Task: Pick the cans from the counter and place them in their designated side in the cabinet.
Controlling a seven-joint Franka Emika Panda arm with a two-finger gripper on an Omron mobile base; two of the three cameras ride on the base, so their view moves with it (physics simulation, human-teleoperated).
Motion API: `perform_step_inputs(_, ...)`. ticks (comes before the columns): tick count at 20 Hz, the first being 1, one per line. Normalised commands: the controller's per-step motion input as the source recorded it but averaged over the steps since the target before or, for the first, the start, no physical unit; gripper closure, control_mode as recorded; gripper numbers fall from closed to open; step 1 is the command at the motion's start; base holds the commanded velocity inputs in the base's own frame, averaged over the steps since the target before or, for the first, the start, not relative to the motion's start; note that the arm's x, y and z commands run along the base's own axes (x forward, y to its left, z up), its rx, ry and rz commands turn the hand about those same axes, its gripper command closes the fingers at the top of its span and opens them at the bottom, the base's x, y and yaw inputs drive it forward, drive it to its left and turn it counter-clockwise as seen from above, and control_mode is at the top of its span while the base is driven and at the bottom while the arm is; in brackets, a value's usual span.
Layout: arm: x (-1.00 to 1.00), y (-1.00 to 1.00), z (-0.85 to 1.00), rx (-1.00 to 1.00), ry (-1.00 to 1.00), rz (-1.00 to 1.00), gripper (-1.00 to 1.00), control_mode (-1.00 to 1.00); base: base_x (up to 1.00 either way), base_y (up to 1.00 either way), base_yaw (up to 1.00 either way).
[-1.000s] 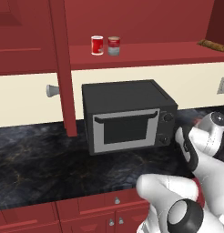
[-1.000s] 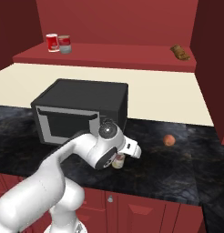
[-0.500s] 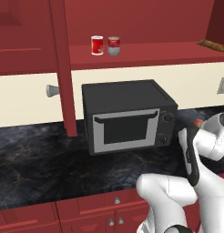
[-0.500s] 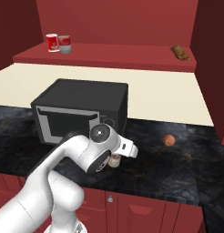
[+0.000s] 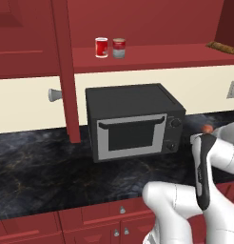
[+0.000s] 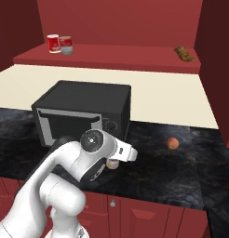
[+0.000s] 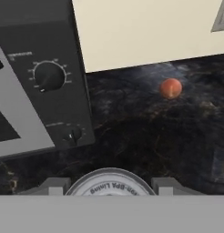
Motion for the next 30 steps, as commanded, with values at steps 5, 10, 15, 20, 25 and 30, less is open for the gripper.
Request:
perform_step_inputs(5, -0.39, 0.03, 0.4, 0.0, -0.04, 0.0, 1.0, -1.0, 0.0, 0.0, 0.0)
perform_step_inputs(10, -0.49, 0.04, 0.33, 0.0, -0.03, 0.0, 1.0, -1.0, 0.0, 0.0, 0.0)
perform_step_inputs(15, -0.47, 0.08, 0.39, -0.01, -0.04, 0.0, 1.0, -1.0, 0.0, 0.0, 0.0)
perform_step_inputs(20, -0.48, 0.12, 0.43, -0.01, -0.05, 0.0, 1.0, -1.0, 0.0, 0.0, 0.0)
perform_step_inputs(25, -0.38, 0.22, 0.47, -0.03, -0.08, 0.0, 1.0, -1.0, 0.0, 0.0, 0.0)
perform_step_inputs(30, -0.28, 0.24, 0.49, -0.05, -0.08, 0.0, 1.0, -1.0, 0.0, 0.0, 0.0)
